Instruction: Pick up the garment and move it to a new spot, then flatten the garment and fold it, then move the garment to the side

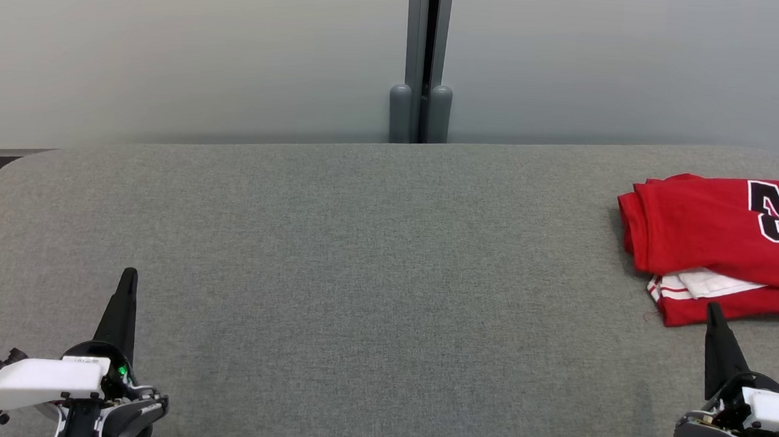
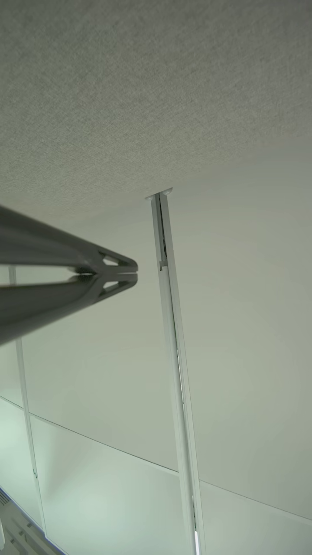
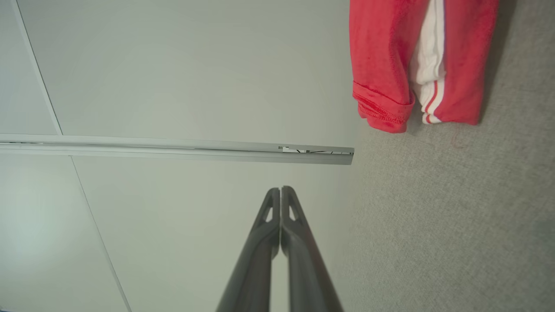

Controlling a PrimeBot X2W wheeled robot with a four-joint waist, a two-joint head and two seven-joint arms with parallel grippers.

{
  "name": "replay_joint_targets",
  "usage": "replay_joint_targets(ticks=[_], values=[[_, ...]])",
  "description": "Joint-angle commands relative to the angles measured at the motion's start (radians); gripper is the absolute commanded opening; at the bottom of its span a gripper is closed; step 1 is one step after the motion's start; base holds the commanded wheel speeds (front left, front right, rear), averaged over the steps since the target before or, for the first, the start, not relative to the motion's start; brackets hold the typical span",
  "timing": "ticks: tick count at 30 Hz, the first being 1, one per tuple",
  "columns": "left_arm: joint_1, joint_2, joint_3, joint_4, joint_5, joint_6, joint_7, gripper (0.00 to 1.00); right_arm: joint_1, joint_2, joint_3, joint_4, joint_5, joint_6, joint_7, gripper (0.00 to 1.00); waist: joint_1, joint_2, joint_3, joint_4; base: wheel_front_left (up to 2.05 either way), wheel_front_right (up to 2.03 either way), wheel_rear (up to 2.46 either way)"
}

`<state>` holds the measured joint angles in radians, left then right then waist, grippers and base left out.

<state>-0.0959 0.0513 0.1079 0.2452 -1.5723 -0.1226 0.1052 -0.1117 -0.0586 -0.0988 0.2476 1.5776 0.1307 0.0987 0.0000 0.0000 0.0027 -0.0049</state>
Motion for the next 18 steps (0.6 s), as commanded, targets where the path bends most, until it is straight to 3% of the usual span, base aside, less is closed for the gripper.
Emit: replay_joint_targets(ticks=[1, 18], values=[[-0.018, 0.001, 0.006, 0.0, -0.018, -0.008, 0.004, 0.0, 0.006, 0.0, -0.007, -0.005, 0.016, 0.0, 0.008, 0.0, 0.0, 0.0, 0.0, 0.001, 0.0, 0.0, 0.0], [-0.017, -0.001, 0.01, 0.001, -0.041, -0.012, 0.013, 0.0, 0.008, 0.007, -0.015, -0.005, 0.039, 0.0, 0.016, 0.0, 0.0, 0.0, 0.0, 0.005, 0.0, 0.0, 0.0]])
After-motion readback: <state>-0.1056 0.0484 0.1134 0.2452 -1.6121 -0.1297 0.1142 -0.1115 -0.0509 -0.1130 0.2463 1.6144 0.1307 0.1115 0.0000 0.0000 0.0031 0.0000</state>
